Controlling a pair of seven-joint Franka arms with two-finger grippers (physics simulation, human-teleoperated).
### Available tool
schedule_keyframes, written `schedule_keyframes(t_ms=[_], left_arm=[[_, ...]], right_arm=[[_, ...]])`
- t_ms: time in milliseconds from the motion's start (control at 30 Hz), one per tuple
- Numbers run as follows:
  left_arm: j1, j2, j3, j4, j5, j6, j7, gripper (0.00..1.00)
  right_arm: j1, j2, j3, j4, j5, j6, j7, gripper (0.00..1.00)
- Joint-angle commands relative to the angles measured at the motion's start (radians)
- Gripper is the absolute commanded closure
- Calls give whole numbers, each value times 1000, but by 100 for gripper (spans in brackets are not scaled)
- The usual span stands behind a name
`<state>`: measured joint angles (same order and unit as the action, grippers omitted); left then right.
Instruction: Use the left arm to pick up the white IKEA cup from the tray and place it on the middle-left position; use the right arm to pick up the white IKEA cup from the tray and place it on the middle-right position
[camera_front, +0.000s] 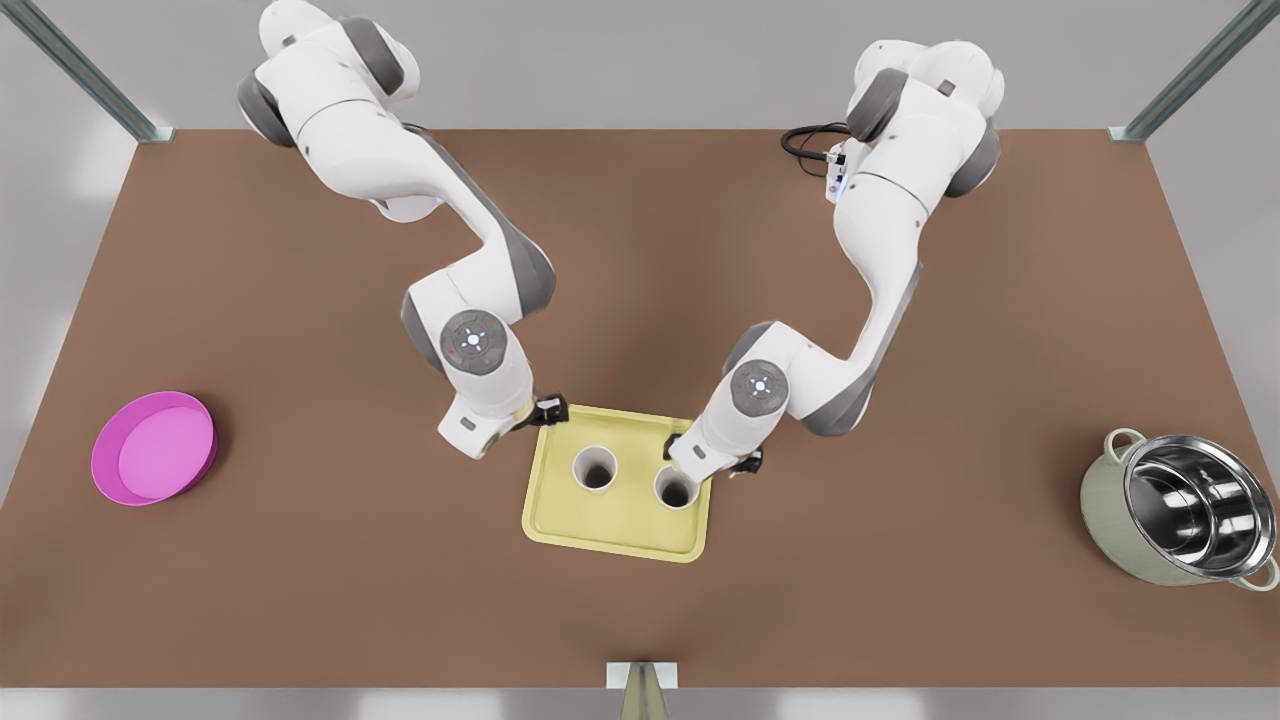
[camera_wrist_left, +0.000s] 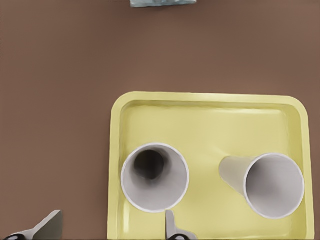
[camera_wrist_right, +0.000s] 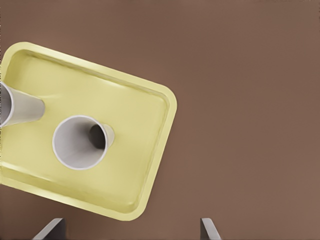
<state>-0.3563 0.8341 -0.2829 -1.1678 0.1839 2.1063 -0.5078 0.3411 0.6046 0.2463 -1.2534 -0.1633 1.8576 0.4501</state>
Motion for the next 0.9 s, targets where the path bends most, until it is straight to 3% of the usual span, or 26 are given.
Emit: schedule_keyframes(t_ms=[0,233,533,600,700,867], left_arm=[[-6,20,8,11,60,72,-261,0],[-4,36,8,-42,100,74,-271,0],[-3,92,18,-39,100,141,-271,0],[-12,92,18,-38,97,141,-274,11],[-13,92,16,-36,94,139,-302,48],[-16,105,13,-35,89,175,-316,59]], right_arm=[[-1,18,-2,12,-8,153,513,0],[23,139,-1,117,-5,406,624,0],[45,138,2,92,-31,414,673,0],[55,138,2,68,-31,419,685,0],[67,138,2,42,-30,419,688,0],[64,138,-1,38,-74,417,697,0]])
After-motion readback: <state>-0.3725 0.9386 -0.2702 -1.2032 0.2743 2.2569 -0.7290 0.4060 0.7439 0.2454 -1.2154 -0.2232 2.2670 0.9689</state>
